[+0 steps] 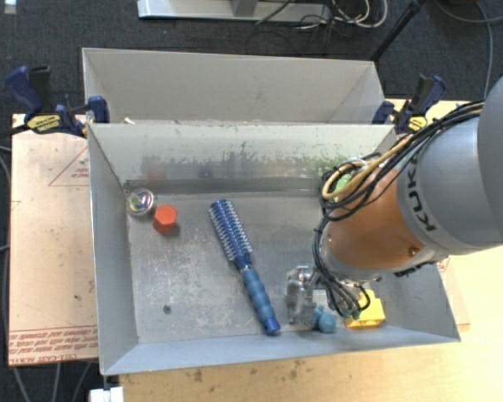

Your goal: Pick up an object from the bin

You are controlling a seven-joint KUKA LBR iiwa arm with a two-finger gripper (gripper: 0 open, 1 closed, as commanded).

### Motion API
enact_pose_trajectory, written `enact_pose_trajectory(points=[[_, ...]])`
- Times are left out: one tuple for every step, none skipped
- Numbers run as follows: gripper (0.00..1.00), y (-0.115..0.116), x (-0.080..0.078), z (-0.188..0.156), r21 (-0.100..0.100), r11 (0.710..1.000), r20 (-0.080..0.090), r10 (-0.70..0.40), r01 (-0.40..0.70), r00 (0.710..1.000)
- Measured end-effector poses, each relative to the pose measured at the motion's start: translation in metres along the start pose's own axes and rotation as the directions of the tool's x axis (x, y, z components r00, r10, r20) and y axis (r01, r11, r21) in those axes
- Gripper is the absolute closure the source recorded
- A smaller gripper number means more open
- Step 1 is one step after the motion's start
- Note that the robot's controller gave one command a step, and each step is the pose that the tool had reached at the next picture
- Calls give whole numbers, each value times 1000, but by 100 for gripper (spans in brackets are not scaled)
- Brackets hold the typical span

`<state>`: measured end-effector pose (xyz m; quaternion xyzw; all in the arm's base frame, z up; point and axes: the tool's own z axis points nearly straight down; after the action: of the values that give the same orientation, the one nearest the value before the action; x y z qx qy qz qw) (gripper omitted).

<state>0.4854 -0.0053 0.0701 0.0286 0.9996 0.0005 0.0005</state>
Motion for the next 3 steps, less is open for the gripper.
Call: enact_pose_trajectory(points=[[0, 0, -2, 0, 0, 1000, 7, 1, -1, 1000], [0, -93, -33, 0, 3, 990, 4, 138, -138, 990], [0, -140, -5, -7, 2, 996, 6, 87, -87, 996]])
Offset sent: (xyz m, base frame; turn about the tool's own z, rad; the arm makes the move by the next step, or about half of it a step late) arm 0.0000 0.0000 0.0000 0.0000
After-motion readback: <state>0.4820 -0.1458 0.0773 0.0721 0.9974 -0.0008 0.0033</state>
